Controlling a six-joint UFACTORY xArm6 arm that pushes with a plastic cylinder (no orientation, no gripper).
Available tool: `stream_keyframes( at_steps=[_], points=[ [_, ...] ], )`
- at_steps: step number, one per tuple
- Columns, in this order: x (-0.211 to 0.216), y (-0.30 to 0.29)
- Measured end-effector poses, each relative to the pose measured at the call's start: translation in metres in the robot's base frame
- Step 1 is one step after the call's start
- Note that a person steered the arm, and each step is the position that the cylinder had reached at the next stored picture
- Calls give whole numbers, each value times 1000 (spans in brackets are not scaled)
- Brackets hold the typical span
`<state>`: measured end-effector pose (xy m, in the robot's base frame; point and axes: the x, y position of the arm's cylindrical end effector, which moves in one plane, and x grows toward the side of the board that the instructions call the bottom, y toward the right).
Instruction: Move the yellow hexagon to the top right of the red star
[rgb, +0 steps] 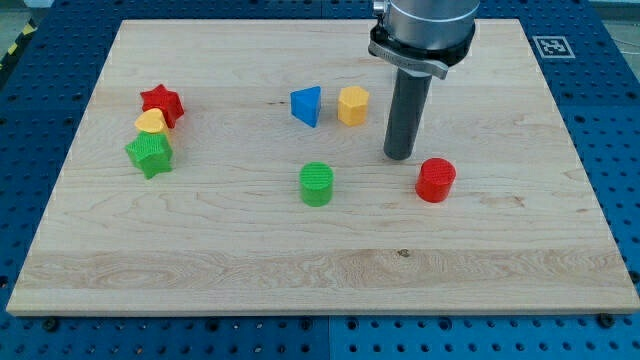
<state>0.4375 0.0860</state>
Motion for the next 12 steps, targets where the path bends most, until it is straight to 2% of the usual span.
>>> stream_keyframes(
  at_steps=[2,4,12],
  points=[
    [-19,-8],
    [-71,-40],
    [-78,-49]
  ],
)
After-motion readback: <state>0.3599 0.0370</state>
